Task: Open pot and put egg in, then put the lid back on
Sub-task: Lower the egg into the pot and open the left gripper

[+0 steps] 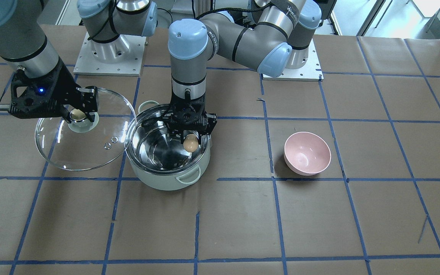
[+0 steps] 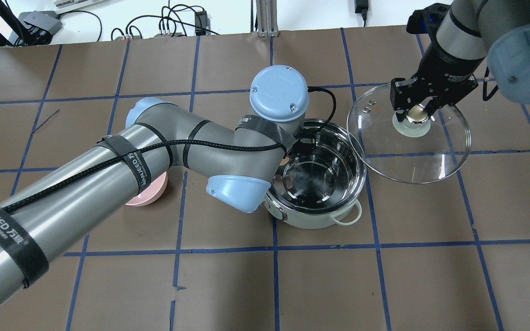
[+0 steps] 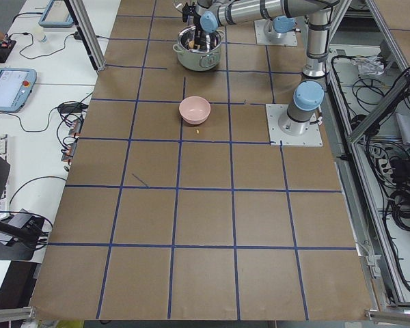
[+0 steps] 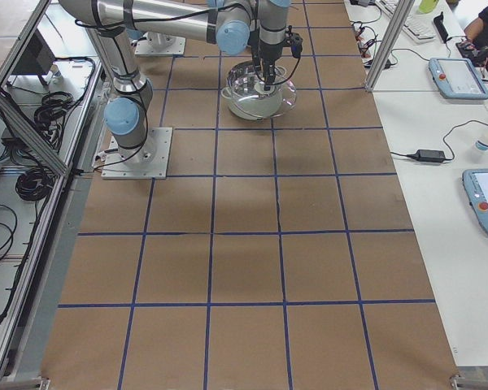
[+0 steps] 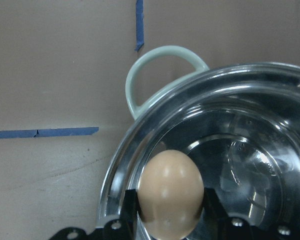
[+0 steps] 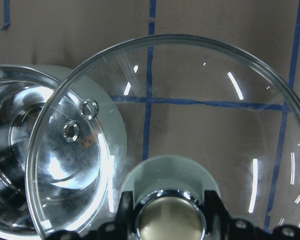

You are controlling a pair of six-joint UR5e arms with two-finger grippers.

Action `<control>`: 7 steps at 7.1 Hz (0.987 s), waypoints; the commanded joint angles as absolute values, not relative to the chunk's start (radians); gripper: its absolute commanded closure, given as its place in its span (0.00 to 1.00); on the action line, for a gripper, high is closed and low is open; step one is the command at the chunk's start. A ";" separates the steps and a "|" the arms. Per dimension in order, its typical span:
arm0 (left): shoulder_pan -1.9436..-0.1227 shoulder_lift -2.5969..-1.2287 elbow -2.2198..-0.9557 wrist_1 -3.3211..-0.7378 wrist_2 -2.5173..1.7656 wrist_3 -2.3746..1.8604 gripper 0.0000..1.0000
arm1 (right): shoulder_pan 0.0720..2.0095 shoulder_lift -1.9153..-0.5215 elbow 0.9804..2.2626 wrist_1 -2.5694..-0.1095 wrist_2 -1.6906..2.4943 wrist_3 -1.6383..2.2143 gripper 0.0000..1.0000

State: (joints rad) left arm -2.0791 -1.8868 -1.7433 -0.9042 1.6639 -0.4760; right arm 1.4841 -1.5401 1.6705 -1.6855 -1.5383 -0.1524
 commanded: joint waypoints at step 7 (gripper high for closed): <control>-1.998 -1.810 -1.710 -0.955 1.658 -0.354 0.14 | 1.482 -1.540 1.672 -1.684 -1.539 -0.153 0.67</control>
